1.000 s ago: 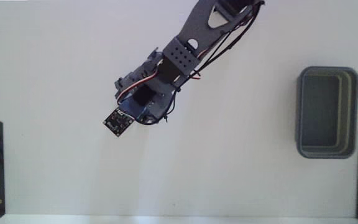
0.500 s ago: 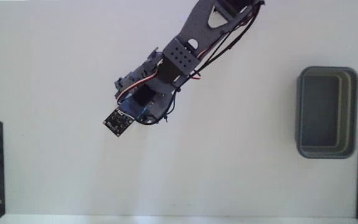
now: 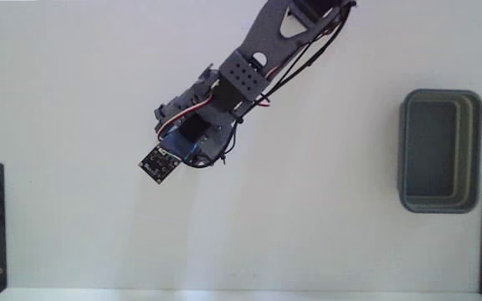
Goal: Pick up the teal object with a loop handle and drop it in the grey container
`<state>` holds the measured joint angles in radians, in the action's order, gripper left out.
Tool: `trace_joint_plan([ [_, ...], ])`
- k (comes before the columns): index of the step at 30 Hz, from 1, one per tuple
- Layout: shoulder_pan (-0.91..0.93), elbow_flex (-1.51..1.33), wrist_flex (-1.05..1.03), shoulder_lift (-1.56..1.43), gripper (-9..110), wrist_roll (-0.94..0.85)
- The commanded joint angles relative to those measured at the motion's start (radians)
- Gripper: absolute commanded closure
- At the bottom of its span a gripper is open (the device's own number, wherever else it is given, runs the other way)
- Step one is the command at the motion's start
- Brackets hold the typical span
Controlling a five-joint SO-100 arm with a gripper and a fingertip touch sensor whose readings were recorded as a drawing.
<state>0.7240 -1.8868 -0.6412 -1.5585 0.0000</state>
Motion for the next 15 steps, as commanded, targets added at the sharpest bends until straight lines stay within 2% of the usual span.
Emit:
trace_joint_plan([
  [1,0.024,-0.014,0.005,-0.029,38,0.0],
  [15,0.024,0.019,-0.041,-0.042,38,0.0],
])
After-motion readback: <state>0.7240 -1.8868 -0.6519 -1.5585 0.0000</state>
